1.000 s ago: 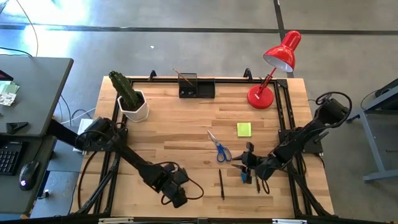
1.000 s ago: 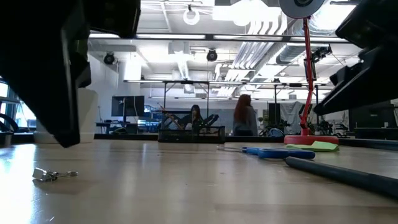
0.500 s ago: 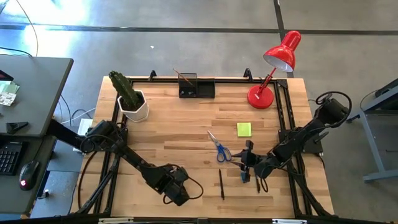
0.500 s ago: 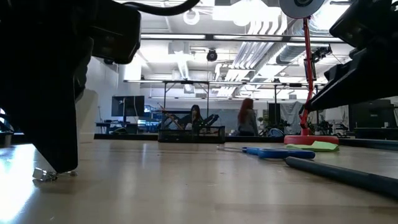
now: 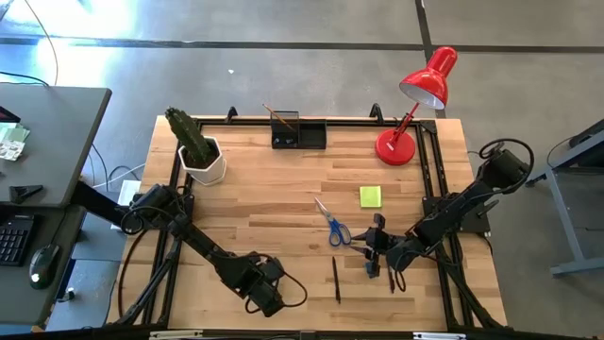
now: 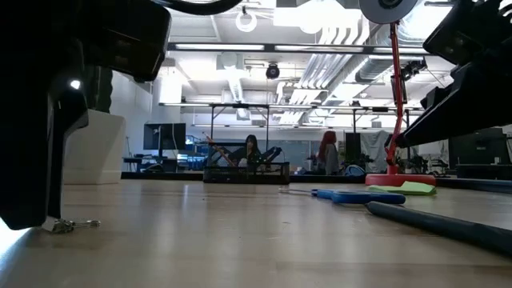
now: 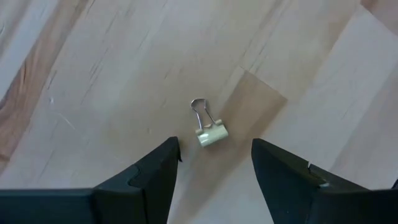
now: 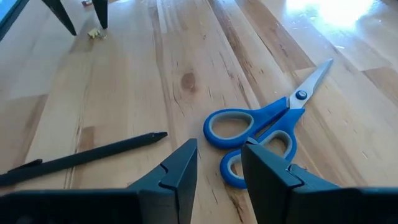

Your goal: Pick and place office supplies into organizer

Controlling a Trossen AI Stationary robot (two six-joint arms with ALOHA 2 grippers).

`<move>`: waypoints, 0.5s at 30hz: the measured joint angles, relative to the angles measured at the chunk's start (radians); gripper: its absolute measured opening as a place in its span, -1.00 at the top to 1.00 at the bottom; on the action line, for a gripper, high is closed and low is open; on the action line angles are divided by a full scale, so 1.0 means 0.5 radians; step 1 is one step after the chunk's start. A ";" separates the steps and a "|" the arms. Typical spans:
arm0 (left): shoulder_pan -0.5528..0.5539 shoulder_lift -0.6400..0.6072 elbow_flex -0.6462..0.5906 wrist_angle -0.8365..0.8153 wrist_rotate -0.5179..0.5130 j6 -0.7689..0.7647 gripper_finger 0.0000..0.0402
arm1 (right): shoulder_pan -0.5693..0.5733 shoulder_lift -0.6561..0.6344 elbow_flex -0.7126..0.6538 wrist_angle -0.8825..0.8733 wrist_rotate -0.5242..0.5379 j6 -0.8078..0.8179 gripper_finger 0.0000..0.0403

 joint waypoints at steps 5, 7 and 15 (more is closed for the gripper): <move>-0.004 0.027 0.003 0.012 -0.134 0.010 0.02 | 0.000 0.000 0.000 -0.024 0.005 0.053 0.42; -0.005 0.030 0.003 0.010 -0.158 0.035 0.02 | 0.000 0.000 0.000 -0.028 0.012 0.089 0.42; -0.003 0.064 0.004 -0.029 -0.277 0.054 0.02 | 0.032 0.000 0.000 -0.071 0.052 0.161 0.42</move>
